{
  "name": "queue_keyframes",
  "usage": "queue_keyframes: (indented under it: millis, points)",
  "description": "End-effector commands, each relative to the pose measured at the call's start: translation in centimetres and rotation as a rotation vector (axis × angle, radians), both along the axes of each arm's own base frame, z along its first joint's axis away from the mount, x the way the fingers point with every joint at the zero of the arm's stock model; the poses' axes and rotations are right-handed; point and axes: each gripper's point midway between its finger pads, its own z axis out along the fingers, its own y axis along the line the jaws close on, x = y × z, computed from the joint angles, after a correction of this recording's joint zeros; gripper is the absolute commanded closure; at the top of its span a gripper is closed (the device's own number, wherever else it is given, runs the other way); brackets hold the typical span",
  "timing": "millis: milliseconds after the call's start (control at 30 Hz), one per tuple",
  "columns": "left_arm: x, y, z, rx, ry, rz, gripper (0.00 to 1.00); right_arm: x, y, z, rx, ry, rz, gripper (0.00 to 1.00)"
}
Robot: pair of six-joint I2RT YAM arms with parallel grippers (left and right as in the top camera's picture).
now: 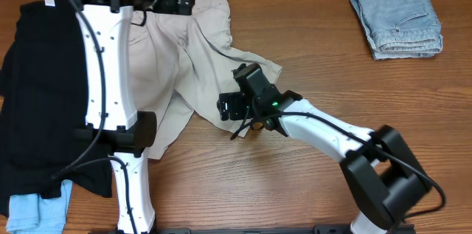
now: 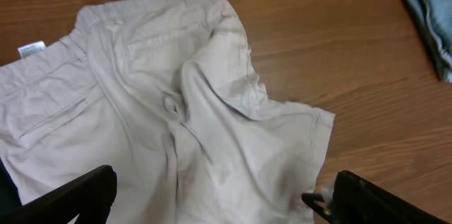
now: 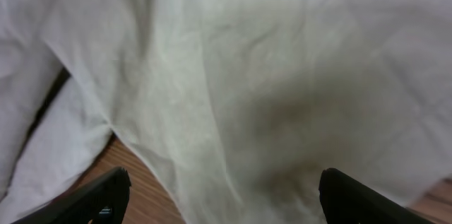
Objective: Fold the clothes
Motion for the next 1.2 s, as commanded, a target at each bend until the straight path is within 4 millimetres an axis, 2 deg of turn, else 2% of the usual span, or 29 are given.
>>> queue_keyframes:
  millis: [0,100,333,433,533,600,733,1033,1100,1167]
  points:
    - [0.0,0.1,-0.6,0.041,0.014,0.024,0.00,0.8,1.1,0.0,0.018,-0.002,-0.013,0.11]
    - [0.1,0.2,-0.6,0.044,0.011,0.033,0.00,0.8,1.0,-0.6,0.011,0.006,-0.021,0.11]
    - [0.3,1.0,-0.7,0.065,0.013,0.078,0.00,1.9,-0.8,-3.4,-0.032,0.084,-0.136,0.09]
    - [0.3,1.1,-0.7,0.066,0.013,0.080,0.00,2.8,-2.5,-4.5,-0.080,0.152,-0.195,0.02]
    - [0.3,1.4,-0.7,0.079,0.011,0.089,0.00,4.1,-4.7,-4.6,-0.115,0.205,-0.252,0.00]
    - [0.3,1.5,-0.7,0.087,0.014,0.093,0.00,5.2,-6.6,-4.2,-0.123,0.223,-0.300,0.00]
    - [0.2,1.5,-0.8,0.081,0.018,0.104,0.00,7.4,-11.6,-3.6,-0.152,0.240,-0.372,0.00]
    - [0.3,1.5,-0.7,0.079,0.016,0.105,0.00,9.7,-23.5,-3.9,-0.269,0.227,-0.463,0.00]
    - [0.3,1.5,-0.7,0.079,0.015,0.105,0.00,10.2,-25.4,-3.8,-0.282,0.213,-0.495,0.00]
    - [0.3,1.5,-0.7,0.077,0.015,0.104,0.00,10.5,-26.1,-3.5,-0.253,0.219,-0.497,0.00]
